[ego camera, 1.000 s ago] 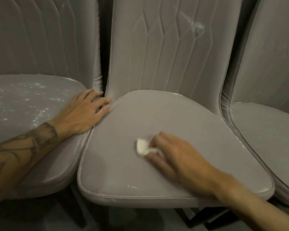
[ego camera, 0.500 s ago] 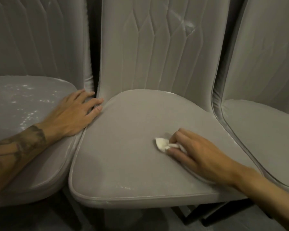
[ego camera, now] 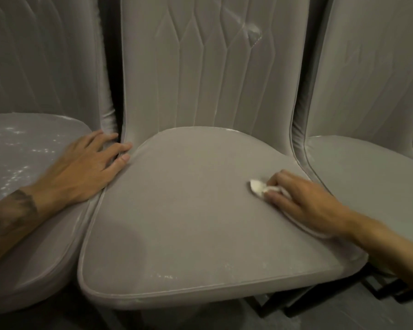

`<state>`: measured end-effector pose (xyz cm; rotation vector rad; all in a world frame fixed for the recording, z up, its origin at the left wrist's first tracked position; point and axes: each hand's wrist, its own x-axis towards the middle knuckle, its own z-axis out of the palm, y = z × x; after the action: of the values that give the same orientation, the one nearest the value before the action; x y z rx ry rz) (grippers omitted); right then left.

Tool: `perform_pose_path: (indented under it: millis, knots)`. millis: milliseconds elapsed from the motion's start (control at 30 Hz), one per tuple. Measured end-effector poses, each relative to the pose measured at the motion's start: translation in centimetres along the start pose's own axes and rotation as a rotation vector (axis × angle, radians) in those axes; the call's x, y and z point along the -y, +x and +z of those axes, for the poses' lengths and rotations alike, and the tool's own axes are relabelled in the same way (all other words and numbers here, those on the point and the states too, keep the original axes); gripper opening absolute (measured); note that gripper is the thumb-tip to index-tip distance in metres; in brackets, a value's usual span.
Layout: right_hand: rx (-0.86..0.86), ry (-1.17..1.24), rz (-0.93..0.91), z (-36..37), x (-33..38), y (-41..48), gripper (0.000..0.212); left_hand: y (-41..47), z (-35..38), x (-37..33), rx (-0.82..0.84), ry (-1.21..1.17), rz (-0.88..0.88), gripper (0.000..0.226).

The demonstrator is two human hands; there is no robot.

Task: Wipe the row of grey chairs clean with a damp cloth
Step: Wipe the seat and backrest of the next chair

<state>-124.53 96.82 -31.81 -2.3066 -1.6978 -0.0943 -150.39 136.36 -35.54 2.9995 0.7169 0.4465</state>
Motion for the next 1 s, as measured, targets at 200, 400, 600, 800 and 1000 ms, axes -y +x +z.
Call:
perform_pose_path:
  millis: [200, 400, 600, 800, 1000]
  knots:
    - [-0.124, -0.147, 0.354, 0.4, -0.1, 0.2, 0.029, 0.1, 0.0, -0.1, -0.021, 0.007, 0.012, 0.073]
    - [-0.113, -0.045, 0.109, 0.9, 4.7, -4.2, 0.023, 0.4, 0.5, 0.7, 0.002, 0.001, 0.003, 0.075]
    - [-0.146, -0.174, 0.5, -0.8, 2.4, -4.8, 0.034, 0.7, 1.3, 1.5, -0.018, -0.012, 0.011, 0.074]
    - [-0.185, -0.057, 0.212, 2.0, 10.2, -4.3, 0.03, 0.9, 1.7, 1.8, -0.01, -0.013, 0.007, 0.076]
    - [-0.227, -0.143, 0.509, -0.8, 4.2, -7.5, 0.034, 0.8, 1.5, 1.5, -0.018, -0.022, -0.002, 0.077]
